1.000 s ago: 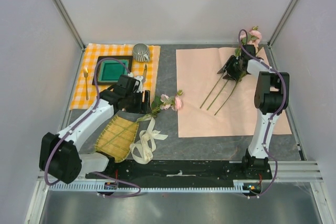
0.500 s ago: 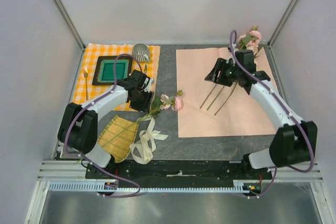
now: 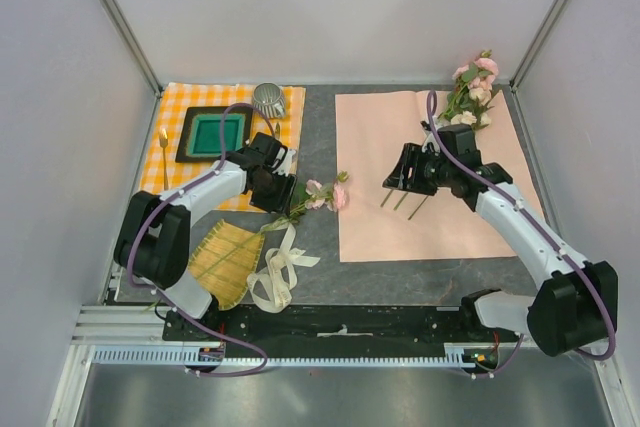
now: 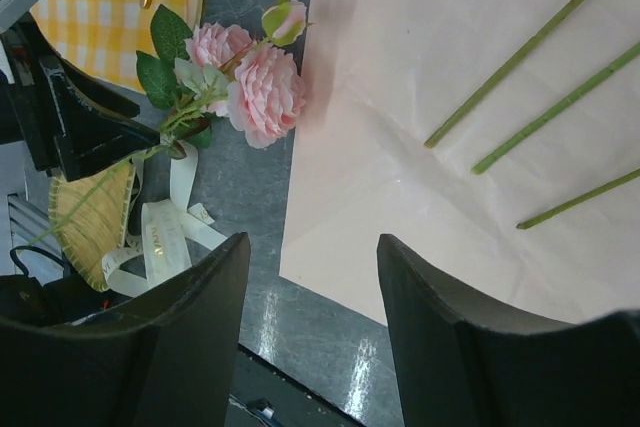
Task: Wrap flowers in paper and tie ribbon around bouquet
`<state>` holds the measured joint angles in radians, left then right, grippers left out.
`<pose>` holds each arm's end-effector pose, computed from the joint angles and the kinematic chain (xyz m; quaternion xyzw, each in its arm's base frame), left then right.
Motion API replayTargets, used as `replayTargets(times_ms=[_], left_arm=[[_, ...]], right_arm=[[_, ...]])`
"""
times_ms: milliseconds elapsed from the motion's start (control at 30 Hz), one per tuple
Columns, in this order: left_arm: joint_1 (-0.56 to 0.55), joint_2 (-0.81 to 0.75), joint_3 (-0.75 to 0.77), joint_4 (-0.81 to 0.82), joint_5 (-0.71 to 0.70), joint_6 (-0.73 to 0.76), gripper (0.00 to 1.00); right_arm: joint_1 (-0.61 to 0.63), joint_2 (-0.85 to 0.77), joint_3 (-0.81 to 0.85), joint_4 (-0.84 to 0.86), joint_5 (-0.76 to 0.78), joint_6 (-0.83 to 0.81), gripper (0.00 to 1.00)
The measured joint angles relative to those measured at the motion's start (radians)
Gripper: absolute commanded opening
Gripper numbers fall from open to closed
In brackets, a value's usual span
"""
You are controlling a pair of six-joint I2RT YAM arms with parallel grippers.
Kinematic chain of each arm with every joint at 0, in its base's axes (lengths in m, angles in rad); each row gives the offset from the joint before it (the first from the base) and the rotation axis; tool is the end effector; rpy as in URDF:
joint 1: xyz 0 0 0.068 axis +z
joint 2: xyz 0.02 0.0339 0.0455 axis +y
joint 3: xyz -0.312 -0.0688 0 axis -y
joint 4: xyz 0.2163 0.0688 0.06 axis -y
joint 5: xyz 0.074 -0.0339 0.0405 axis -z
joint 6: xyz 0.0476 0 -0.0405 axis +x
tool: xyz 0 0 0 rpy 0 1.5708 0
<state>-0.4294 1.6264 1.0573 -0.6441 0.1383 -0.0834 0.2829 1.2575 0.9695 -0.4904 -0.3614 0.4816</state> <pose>0.2648 -0.1285 0.2455 0.1811 0.9649 -0.1108 0.1544 0.2187 0.0811 0.3232 0.0210 0.9099 0.2954 0.2904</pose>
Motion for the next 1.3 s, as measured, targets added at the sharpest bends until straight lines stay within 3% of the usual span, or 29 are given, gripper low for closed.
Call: replayTargets(times_ms=[100, 400, 500, 567, 633, 900, 933, 1100, 1200, 1300], left_arm=[[0.000, 0.000, 0.000, 0.001, 0.006, 0.000, 0.63], [0.000, 0.049, 0.000, 0.004, 0.020, 0.000, 0.50], [0.000, 0.050, 0.003, 0.003, 0.021, 0.000, 0.40], [0.000, 0.050, 0.011, 0.003, 0.020, 0.002, 0.23], [0.000, 0.047, 0.019, 0.003, 0.018, 0.007, 0.17], [0.000, -0.075, 0.116, -0.093, -0.110, 0.014, 0.08], [0.000, -0.109, 0.136, -0.105, -0.124, 0.014, 0.02], [0.000, -0.302, 0.330, -0.190, -0.179, -0.026, 0.01], [0.001, -0.416, 0.418, -0.151, -0.129, -0.129, 0.01], [0.001, -0.497, 0.410, -0.050, -0.028, -0.278, 0.01]], right_arm=[[0.005, -0.031, -0.010, 0.004, -0.001, 0.000, 0.62], [0.024, -0.071, -0.031, 0.003, -0.004, 0.001, 0.61], [0.029, -0.076, -0.035, 0.003, -0.003, 0.001, 0.61], [0.033, -0.077, -0.040, 0.003, -0.003, 0.001, 0.61], [0.036, -0.078, -0.044, 0.003, -0.003, 0.002, 0.61], [0.062, -0.078, -0.045, 0.003, 0.000, 0.010, 0.61], [0.065, -0.078, -0.045, 0.003, 0.000, 0.012, 0.61], [0.159, -0.055, -0.040, 0.064, -0.009, 0.045, 0.79], [0.297, -0.010, -0.039, 0.242, -0.059, 0.117, 0.86], [0.431, 0.029, -0.042, 0.477, -0.089, 0.206, 0.91]])
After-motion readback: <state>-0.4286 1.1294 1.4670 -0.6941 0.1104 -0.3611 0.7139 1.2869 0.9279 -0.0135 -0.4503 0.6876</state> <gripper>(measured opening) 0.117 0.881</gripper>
